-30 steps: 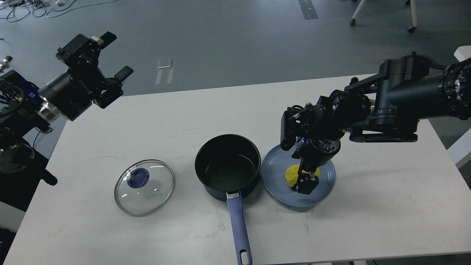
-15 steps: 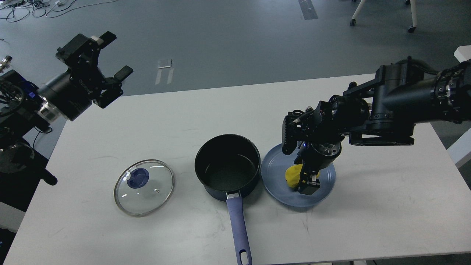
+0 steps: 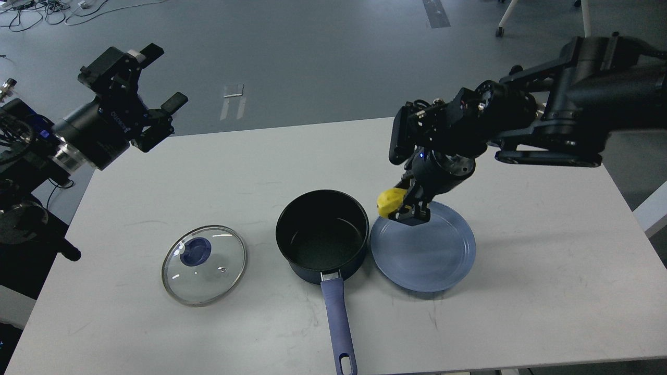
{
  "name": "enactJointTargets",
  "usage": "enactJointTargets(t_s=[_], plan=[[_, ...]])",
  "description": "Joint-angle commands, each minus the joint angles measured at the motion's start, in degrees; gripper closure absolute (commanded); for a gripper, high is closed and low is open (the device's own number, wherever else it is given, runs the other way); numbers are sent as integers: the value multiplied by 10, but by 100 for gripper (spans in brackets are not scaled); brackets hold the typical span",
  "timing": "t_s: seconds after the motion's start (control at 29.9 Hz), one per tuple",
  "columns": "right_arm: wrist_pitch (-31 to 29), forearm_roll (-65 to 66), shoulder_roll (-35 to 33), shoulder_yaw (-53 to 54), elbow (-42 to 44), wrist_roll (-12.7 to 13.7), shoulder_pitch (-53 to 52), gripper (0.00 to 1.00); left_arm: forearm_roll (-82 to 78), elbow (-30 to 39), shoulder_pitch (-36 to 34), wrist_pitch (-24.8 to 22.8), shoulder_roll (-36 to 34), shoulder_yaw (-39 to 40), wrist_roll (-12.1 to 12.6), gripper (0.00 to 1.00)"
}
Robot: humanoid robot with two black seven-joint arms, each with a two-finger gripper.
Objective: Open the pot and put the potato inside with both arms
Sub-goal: 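Lift the potato and carry it over the open saucepan, then lower the potato into the saucepan and open the right gripper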
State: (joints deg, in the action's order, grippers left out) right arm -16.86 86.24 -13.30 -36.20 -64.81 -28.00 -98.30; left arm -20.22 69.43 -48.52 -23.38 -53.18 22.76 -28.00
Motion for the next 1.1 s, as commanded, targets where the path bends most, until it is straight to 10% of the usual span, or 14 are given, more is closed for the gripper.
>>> enactJointTargets(t_s=[0.0, 0.4, 1.07], plan=[[0, -72, 8, 16, 2, 0, -31, 70, 0, 0, 1, -1, 1, -1, 0, 2], [48, -179, 133, 13, 41, 0, 12, 70, 8, 1, 0, -1, 0, 4, 0, 2], [58, -227, 133, -30, 98, 0, 60, 64, 12, 2, 1, -1, 0, 5, 0, 2]])
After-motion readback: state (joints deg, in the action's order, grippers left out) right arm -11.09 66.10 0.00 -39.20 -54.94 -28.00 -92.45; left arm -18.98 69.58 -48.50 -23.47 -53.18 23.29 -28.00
